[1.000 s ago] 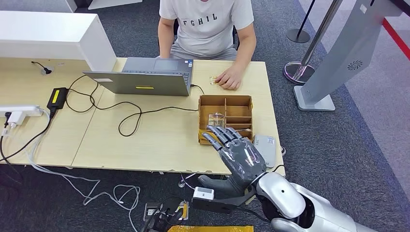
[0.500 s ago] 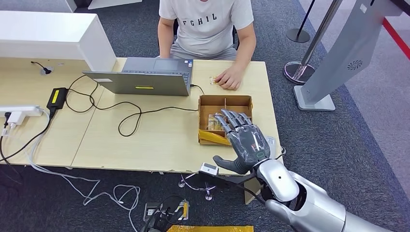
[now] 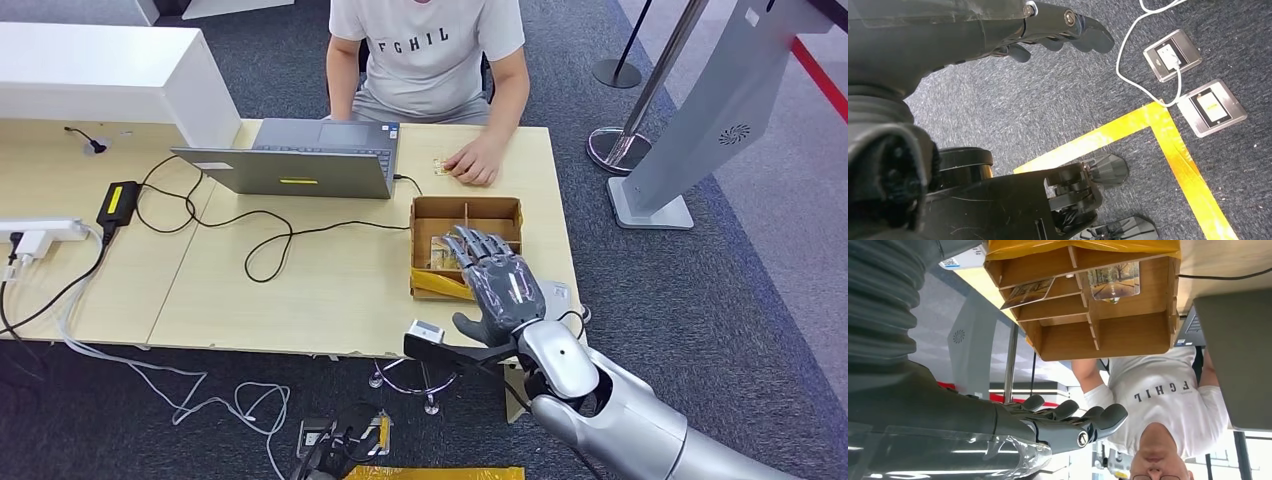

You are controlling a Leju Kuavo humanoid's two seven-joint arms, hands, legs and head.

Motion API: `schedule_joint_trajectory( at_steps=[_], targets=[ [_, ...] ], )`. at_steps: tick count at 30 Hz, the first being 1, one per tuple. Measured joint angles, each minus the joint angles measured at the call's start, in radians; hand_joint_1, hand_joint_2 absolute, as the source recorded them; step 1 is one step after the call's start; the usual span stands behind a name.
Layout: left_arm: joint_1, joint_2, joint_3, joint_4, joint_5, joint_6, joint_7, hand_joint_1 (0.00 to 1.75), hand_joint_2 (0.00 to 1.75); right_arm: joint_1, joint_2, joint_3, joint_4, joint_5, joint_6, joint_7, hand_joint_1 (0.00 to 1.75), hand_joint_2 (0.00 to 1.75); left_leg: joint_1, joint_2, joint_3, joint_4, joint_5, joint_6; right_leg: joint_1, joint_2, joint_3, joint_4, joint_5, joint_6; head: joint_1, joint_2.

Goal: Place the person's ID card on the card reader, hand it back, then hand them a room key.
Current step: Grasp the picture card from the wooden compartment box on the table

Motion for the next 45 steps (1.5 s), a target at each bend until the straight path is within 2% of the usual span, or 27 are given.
schedule_joint_trajectory(
  at_steps=[10,24,45],
  targets=[
    [-0.002,-0.001,-0.001,0.0,0.0,0.0,0.004,0.0,0.0,-0.002,0.043,-0.014,0.075,-0.004,-0.016,-0.007,0.0,1.75,0.0,0.0,0.0,0.0,0.0,0.0,0.0,0.0,0.0,0.0,0.0,0.0,0.0,0.0],
    [-0.005,-0.002,-0.025,0.0,0.0,0.003,0.011,0.0,0.0,-0.019,0.095,-0.041,0.205,-0.017,-0.1,-0.034,0.0,1.75,0.0,0.0,0.0,0.0,0.0,0.0,0.0,0.0,0.0,0.0,0.0,0.0,0.0,0.0],
    [-0.009,-0.004,-0.046,0.0,0.0,0.002,0.022,0.0,0.0,-0.029,0.098,-0.09,0.36,-0.053,-0.123,-0.015,0.0,1.75,0.0,0.0,0.0,0.0,0.0,0.0,0.0,0.0,-0.001,0.0,0.0,0.0,0.0,0.0]
  ],
)
